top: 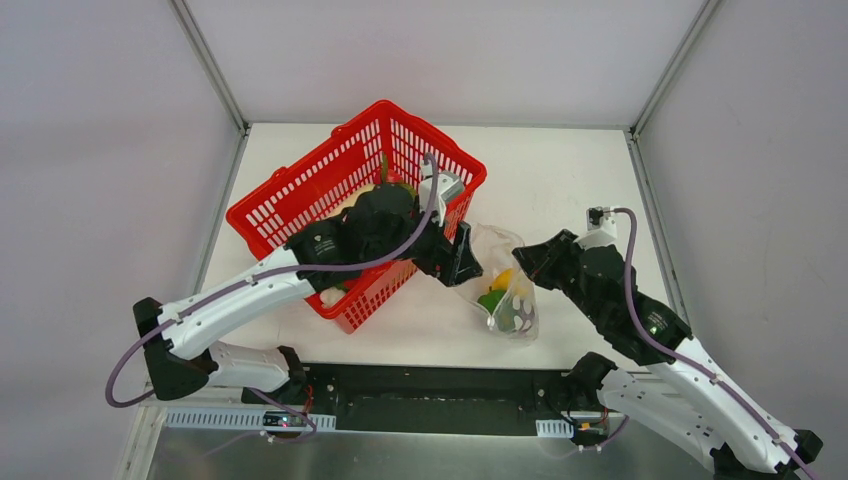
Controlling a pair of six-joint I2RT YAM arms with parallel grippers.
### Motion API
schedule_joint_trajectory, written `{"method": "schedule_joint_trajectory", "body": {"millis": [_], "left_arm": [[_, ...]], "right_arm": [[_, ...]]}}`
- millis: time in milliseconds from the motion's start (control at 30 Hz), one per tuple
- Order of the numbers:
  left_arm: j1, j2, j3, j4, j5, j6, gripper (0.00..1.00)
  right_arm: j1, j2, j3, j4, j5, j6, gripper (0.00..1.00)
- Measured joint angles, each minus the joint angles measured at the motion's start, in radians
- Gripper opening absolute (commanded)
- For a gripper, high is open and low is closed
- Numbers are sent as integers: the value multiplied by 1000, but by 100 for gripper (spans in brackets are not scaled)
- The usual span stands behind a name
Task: Place the food in the zip-top bag and seal the zipper
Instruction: Place the fake vegetable in the zipper food storage bag, then pick up the fake vegetable from the bin.
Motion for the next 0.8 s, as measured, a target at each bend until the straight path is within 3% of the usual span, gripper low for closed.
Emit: {"method": "schedule_joint_trajectory", "body": {"millis": [167, 400, 567, 800], "left_arm": [[0, -79, 42, -95, -74, 64, 95], [25, -224, 58, -299, -343, 116, 99], [173, -347, -56, -349, -412, 106, 99], [356, -420, -203, -383, -377, 95, 99]], "right_arm": [[0, 11, 0, 0, -4, -1, 5], [0, 87, 0, -1, -28, -6, 6], [0, 84, 0, 0, -38, -8, 6], [0, 83, 0, 0, -45, -8, 6]]}}
